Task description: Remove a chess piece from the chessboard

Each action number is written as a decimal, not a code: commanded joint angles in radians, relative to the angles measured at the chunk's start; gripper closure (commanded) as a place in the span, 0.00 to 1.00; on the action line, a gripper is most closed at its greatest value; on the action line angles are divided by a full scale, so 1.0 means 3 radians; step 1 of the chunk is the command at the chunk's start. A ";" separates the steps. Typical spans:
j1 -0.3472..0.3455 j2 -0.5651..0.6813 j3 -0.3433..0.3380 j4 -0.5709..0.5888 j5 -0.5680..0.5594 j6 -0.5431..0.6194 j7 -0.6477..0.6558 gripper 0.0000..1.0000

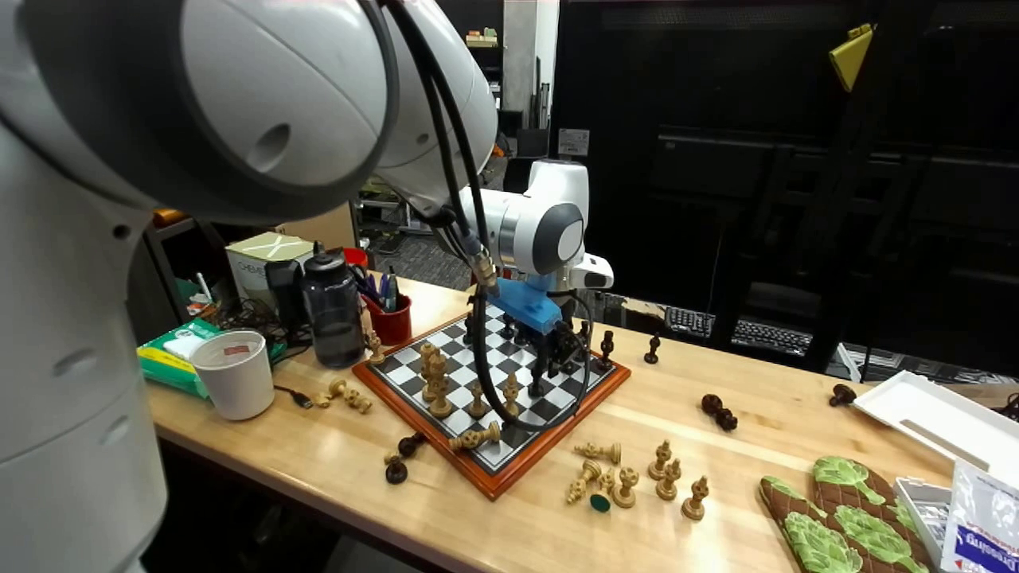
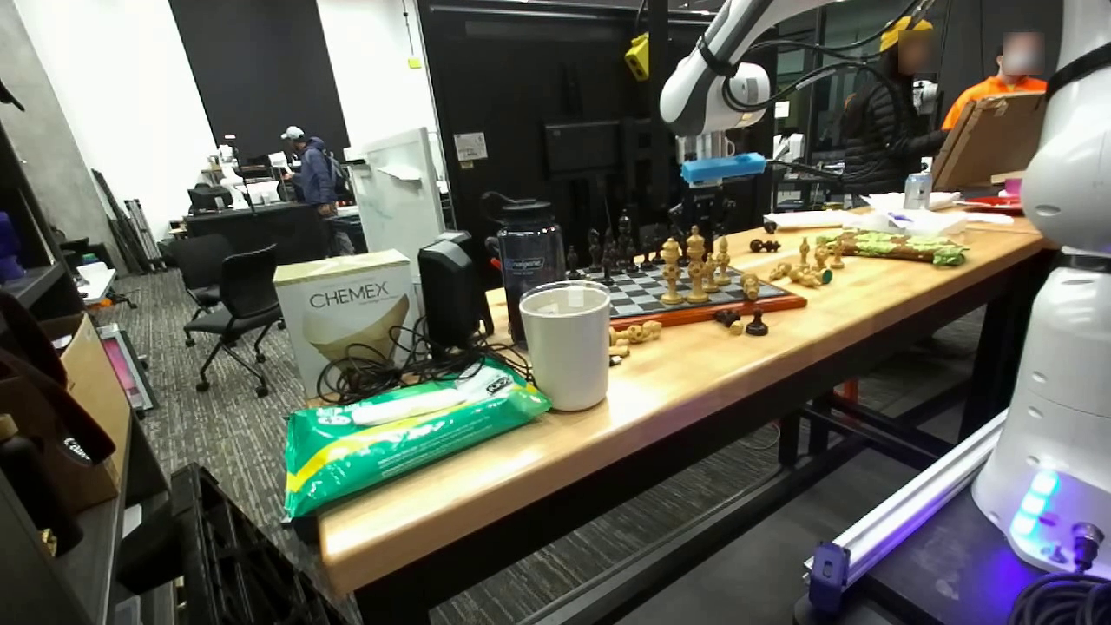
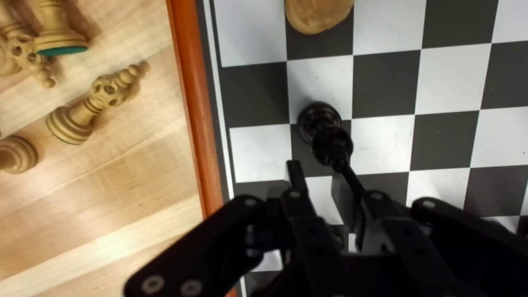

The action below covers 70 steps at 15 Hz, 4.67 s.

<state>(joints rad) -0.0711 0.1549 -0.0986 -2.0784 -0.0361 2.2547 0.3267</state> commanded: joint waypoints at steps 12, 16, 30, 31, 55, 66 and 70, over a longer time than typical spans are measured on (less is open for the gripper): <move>0.0002 -0.0070 0.0009 -0.0062 0.0279 -0.0051 -0.0085 0.00; 0.0004 -0.0071 0.0013 -0.0069 0.0322 -0.0050 -0.0085 0.00; 0.0025 -0.0073 0.0019 -0.0109 0.0282 -0.0077 -0.0070 0.64; 0.0028 -0.0070 0.0020 -0.0100 0.0272 -0.0086 -0.0061 0.71; -0.0008 0.0360 0.0085 0.0679 0.0495 -0.0398 -0.0628 0.94; -0.0068 0.0624 0.0098 0.1047 0.0574 -0.0508 -0.0800 0.94; -0.0092 0.0712 0.0101 0.1138 0.0613 -0.0529 -0.0856 0.94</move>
<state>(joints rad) -0.0812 0.3473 -0.0805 -1.7759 0.1191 2.1256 0.1032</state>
